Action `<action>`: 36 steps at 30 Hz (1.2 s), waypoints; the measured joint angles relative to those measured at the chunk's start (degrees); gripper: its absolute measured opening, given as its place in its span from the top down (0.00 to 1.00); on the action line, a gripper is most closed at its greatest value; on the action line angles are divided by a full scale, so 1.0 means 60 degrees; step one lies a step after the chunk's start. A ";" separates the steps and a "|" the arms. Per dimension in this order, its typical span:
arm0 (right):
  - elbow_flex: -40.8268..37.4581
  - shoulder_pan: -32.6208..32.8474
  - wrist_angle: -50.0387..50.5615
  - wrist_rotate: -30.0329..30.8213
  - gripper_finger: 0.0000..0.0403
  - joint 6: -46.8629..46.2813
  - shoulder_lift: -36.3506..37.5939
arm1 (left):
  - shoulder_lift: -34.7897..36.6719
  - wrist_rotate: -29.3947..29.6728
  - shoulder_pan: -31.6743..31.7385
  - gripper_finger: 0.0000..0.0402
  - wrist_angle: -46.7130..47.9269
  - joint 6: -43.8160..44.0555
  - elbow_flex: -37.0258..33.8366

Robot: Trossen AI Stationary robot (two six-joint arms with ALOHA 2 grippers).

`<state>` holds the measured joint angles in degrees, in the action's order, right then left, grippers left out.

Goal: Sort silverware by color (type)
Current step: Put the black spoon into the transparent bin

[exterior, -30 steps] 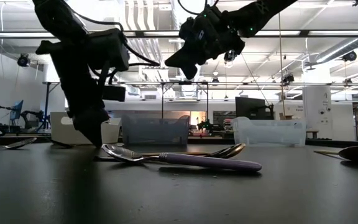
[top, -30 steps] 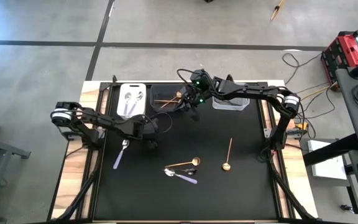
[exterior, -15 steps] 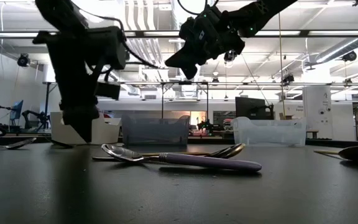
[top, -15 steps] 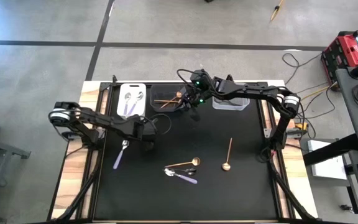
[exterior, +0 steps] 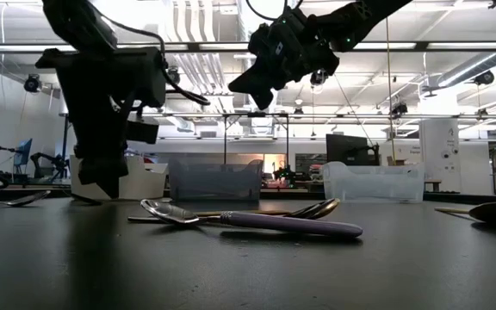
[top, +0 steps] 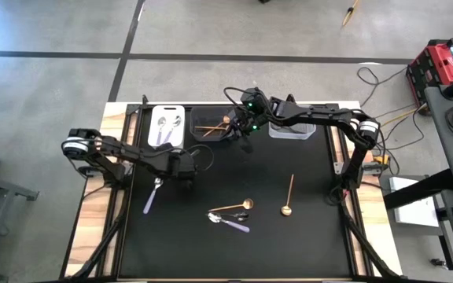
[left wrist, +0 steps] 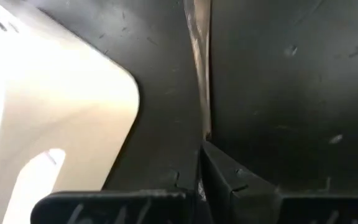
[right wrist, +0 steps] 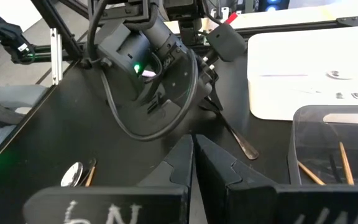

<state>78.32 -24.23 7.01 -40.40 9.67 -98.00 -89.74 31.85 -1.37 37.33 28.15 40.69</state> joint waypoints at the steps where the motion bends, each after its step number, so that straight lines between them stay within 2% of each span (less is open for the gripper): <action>1: 0.0000 0.0000 0.0000 0.0000 0.98 0.0000 0.0000 | 0.0001 0.0012 0.0000 1.00 -0.0182 -0.0013 -0.0082; 6: 0.0000 0.0000 0.0002 0.0000 0.98 -0.0033 0.0000 | 0.0005 -0.0002 0.0000 1.00 -0.0484 -0.0060 -0.0165; 11: 0.0000 0.0000 0.0004 0.0000 0.98 -0.0025 0.0000 | 0.0035 -0.0469 0.0000 1.00 -0.0877 -0.0542 -0.0154; 21: 0.0000 0.0081 0.0027 0.0035 0.98 -0.0147 0.0000 | 0.0324 -0.0701 -0.0350 1.00 -0.1170 -0.1405 -0.0176; 23: 0.0000 0.0237 -0.0028 0.0557 0.98 -0.0413 0.0000 | 0.0545 -0.0500 -0.0384 1.00 -0.1080 -0.1408 -0.0187; 26: 0.0000 0.0642 0.0023 0.2170 0.98 -0.0284 0.0000 | 0.0998 -0.0182 -0.0380 1.00 -0.1019 -0.1507 -0.0186; 28: 0.0000 0.0914 0.0102 0.2807 0.98 0.0089 0.0000 | 0.1420 -0.0009 -0.0379 1.00 -0.0952 -0.1787 -0.0187; 31: 0.0000 0.1222 -0.0012 0.3206 0.98 0.0221 0.0000 | 0.2258 0.0238 -0.0372 1.00 -0.0721 -0.2322 -0.0187; 36: 0.0042 0.1449 -0.0038 0.3756 0.98 -0.0505 0.0000 | 0.4138 0.0829 -0.0372 1.00 -0.0473 -0.3151 -0.0190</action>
<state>78.58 -15.53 6.78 -17.86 6.64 -98.00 -64.91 36.83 -3.60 34.49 9.25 39.55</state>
